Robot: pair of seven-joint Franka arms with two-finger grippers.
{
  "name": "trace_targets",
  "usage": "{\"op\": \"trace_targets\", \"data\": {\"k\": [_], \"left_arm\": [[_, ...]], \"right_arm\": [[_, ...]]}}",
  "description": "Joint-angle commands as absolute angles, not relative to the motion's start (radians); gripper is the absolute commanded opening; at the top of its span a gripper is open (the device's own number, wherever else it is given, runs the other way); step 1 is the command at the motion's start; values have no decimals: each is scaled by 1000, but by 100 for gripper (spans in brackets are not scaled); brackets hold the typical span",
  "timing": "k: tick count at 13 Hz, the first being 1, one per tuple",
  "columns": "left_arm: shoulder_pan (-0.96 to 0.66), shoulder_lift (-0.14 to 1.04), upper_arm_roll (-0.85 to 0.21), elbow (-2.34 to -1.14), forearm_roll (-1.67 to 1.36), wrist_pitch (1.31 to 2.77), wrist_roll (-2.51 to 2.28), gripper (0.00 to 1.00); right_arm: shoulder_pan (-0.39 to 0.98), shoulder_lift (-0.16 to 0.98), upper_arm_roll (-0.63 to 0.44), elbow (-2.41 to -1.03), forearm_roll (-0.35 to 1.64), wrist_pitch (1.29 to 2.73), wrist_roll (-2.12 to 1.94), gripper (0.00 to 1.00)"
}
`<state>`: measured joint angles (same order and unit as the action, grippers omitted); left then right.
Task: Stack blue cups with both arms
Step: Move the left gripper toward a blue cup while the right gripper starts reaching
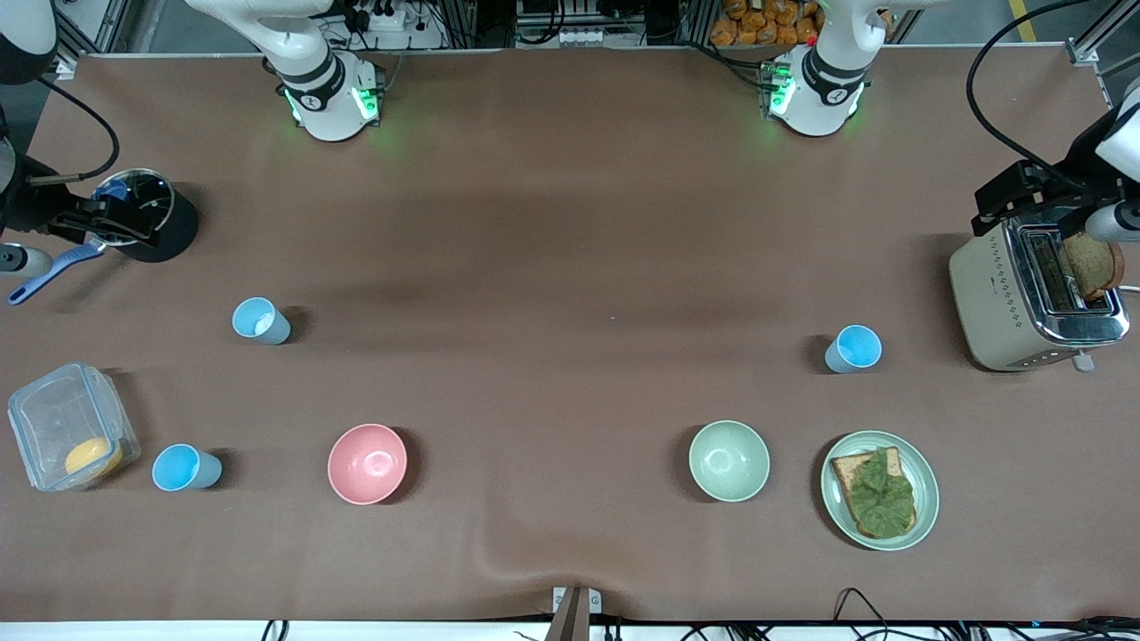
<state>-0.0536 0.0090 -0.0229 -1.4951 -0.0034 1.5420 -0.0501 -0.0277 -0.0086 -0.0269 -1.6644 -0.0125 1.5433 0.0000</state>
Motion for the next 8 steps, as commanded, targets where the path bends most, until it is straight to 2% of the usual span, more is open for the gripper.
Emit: {"op": "trace_targets", "data": {"k": [1,8], "left_arm": [[-61,-9,-15,-1503,-12,1549,-75,100],[-45,53,-17,-1514,-14,1551,-57,100]], "right_arm": [[-14,-34,-35,-1678,-3,1539,18,100],[-17,-32,-37,-1678,-5,1529,17,100]]}}
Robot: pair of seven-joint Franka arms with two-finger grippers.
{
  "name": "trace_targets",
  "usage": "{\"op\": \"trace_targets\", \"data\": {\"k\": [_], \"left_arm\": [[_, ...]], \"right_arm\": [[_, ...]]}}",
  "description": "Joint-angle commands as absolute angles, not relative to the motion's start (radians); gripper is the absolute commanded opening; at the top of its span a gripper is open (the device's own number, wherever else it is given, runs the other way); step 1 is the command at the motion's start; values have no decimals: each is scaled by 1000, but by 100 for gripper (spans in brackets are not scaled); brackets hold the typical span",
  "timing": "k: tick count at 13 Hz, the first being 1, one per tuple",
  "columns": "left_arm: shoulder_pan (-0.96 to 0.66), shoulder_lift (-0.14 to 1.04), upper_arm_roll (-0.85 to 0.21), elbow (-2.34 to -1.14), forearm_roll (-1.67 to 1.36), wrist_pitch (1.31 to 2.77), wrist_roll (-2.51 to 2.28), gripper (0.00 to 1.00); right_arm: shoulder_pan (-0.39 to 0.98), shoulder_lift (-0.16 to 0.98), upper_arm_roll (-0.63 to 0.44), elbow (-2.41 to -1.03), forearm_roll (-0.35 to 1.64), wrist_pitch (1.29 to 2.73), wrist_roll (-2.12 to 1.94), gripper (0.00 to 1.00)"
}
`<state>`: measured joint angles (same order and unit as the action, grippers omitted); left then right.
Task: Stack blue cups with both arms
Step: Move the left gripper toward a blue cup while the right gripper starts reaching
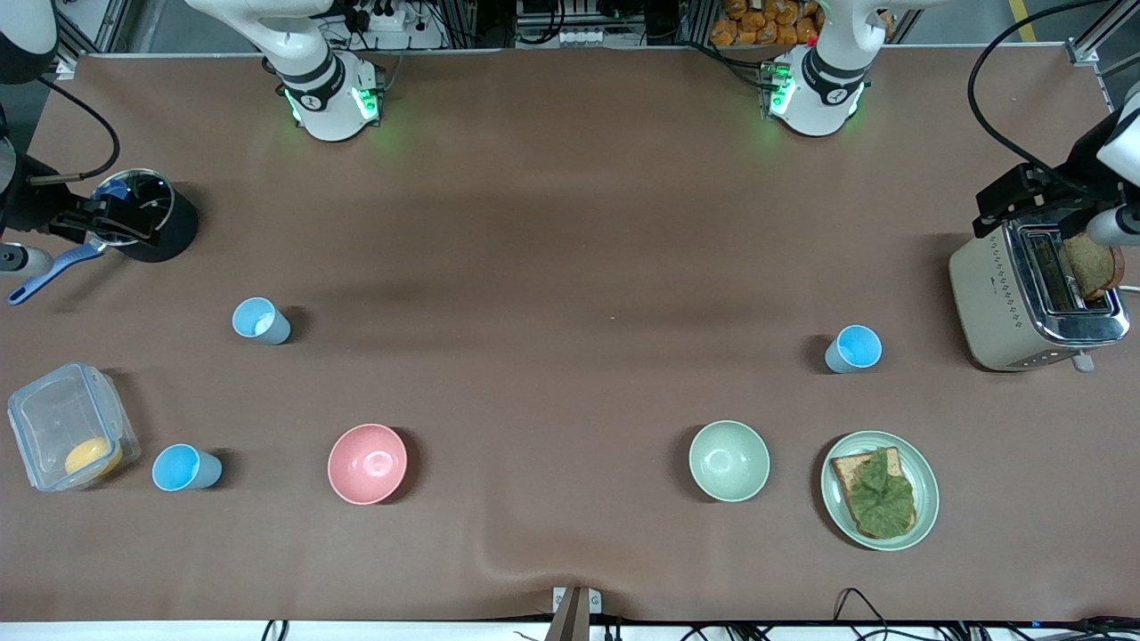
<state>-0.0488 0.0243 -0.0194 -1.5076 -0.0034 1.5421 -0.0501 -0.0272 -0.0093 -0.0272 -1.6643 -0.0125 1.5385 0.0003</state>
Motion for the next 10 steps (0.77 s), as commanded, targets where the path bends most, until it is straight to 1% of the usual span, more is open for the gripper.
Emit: {"op": "trace_targets", "data": {"k": [1,4,8,10], "left_arm": [[-37,75,-17,-1516,-15,1561,-57,100],[-34,123,-17,-1546,-14,1618,-54,100],[-34,117,-15,-1748,23,1845,-54,100],[-34,114,-15,-1836,23,1914,-54,100]], "right_arm": [[-17,-32,-37,-1678,-5,1529,17,100],[-18,-32,-37,-1678,-5,1523,17,100],[-20,-31,-37,-1678,-5,1523,17,100],[-14,-28,-37,-1677,-14,1529,18,100]]}}
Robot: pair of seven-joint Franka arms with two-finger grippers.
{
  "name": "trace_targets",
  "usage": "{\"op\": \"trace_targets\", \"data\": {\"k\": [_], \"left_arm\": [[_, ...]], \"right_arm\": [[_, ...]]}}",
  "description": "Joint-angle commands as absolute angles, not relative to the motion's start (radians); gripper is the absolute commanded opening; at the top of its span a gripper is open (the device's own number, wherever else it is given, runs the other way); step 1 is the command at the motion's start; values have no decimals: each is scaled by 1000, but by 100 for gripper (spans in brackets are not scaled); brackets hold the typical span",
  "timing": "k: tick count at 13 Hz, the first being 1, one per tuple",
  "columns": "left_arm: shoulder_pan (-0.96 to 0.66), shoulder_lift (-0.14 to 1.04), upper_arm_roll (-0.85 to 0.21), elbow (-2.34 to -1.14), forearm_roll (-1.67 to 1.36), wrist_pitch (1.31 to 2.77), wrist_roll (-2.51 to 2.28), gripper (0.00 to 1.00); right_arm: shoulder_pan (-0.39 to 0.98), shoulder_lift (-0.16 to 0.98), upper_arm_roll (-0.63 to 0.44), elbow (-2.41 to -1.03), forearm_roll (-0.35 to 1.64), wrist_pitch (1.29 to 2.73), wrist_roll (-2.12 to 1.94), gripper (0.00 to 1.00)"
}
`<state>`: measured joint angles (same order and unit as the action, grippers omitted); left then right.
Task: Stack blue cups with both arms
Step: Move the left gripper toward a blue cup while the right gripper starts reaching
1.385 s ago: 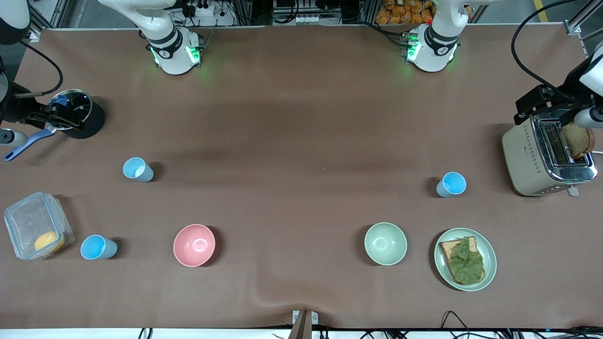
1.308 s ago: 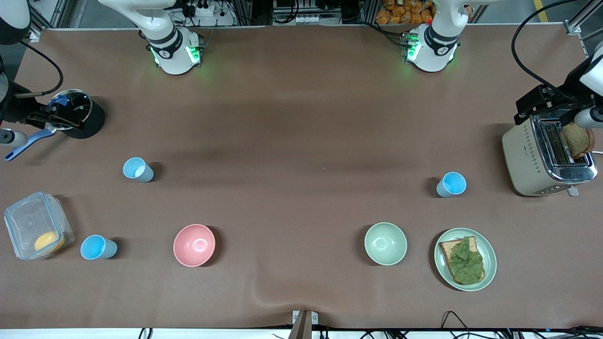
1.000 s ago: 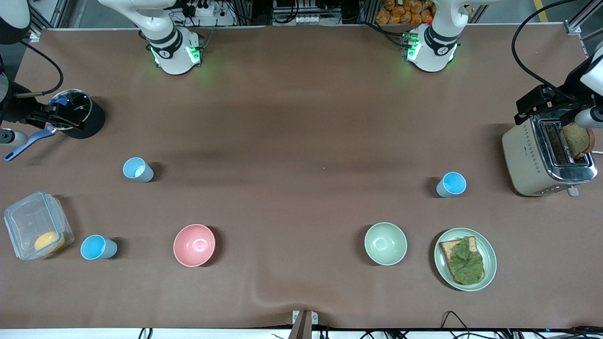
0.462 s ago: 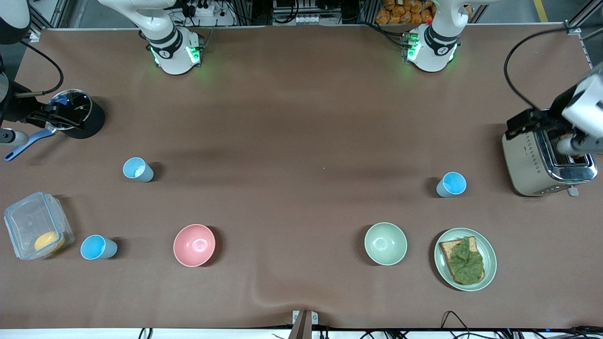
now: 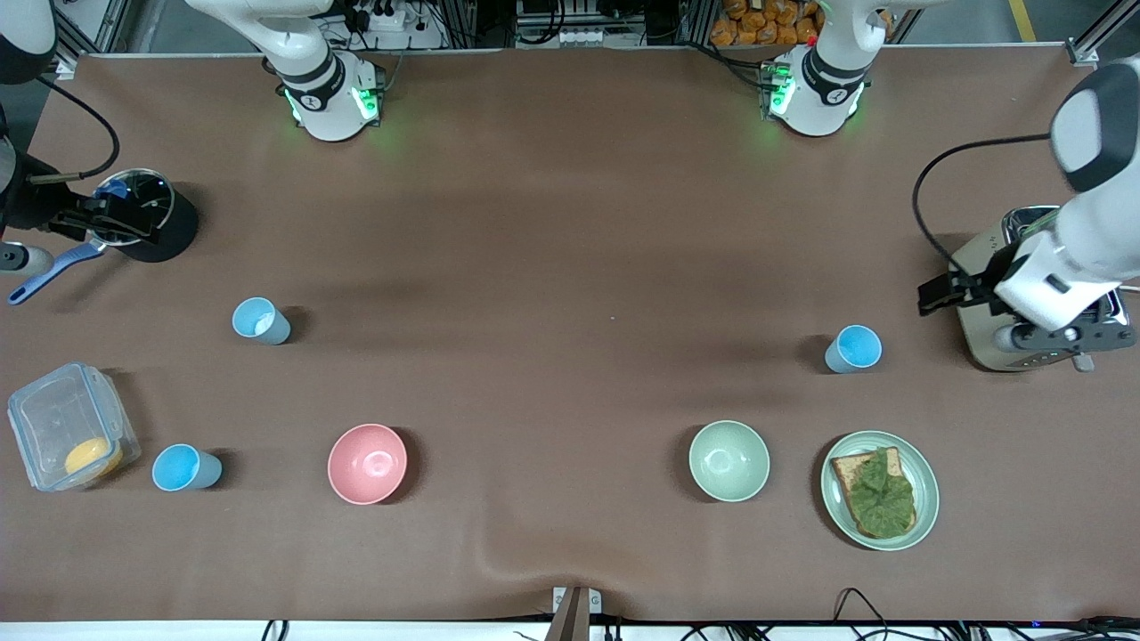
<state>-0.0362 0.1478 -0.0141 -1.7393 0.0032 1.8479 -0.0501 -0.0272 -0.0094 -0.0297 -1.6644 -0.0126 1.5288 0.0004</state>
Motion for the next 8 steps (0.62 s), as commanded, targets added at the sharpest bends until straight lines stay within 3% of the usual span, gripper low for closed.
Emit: {"op": "trace_targets", "data": {"k": [1,5,8], "left_arm": [[-32,118,-15,-1876,26,1961,-54,100],[11,133,-18,-2060,52,2228,-54,100],[17,181,-20,-2083,51,2278,-60,100]], "right_arm": [[-18,-22,-37,-1678,-12,1537,6,100],[-11,101,-37,-1645,-43,1543,-78,100],[-11,205,-37,-1655,-40,1601,-74,100]]}}
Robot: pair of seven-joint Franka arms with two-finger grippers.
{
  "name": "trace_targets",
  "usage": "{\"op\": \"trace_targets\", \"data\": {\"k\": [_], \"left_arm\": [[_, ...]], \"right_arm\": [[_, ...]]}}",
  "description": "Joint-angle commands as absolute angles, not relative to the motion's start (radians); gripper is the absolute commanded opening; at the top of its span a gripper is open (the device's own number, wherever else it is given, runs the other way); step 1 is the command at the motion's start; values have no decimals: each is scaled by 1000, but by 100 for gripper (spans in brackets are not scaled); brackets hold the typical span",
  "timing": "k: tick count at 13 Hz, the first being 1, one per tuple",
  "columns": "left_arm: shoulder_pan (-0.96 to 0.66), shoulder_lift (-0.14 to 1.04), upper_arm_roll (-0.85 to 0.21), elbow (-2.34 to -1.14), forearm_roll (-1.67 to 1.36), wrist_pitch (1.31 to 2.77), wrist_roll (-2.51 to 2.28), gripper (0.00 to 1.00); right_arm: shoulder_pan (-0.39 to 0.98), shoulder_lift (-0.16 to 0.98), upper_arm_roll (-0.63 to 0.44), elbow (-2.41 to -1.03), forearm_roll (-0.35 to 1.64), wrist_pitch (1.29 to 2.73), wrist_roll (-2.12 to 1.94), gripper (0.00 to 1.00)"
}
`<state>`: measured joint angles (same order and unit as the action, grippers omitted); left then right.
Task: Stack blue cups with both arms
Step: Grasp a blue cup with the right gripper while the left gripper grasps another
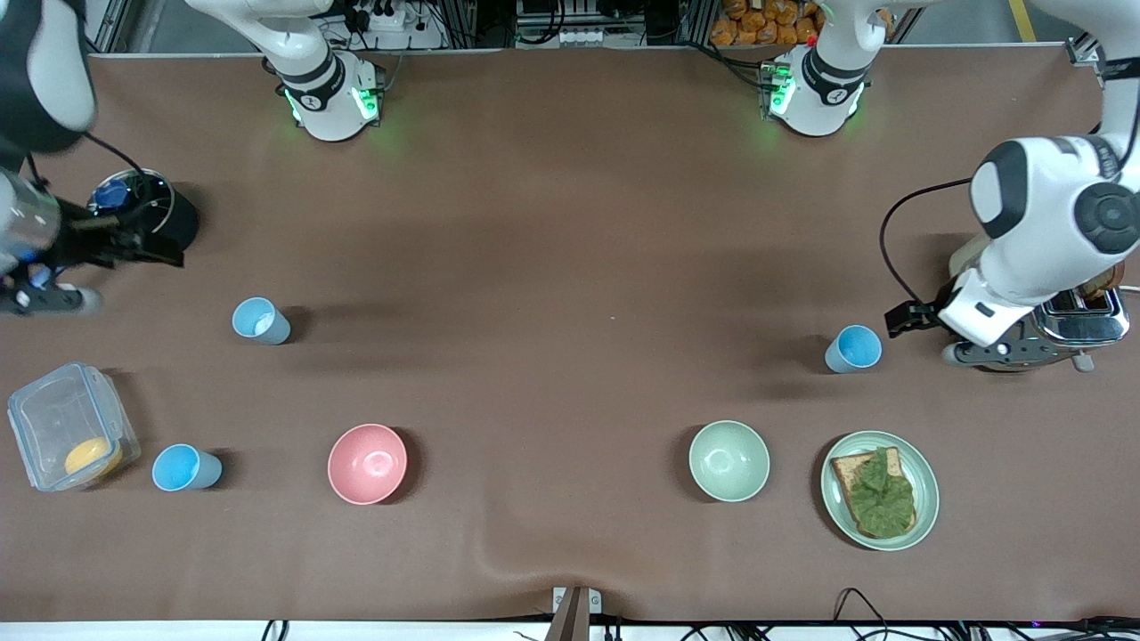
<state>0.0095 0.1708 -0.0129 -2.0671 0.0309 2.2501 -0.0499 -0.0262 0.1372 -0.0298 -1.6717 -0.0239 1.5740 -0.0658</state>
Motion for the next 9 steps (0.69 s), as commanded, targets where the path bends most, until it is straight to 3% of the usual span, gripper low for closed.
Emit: {"op": "trace_targets", "data": {"k": [1,4,7,9], "left_arm": [[17,211,-20,-2083,51,2293,-60,100],[21,288,-23,-2085,48,2332,-63,100],[20,327,-25,-2082,40,2342,-61,100],[23,356,-26,-2082,37,2356,-63,100]], "right_arm": [[-12,239,-37,-1658,-40,1623,-68,100],[-18,340,-37,-1678,-37,1699,-63,100],[-12,341,-34,-1830,-23,1891,-61,100],[-12,333,-32,-1896,-23,1934,-60,100]]}}
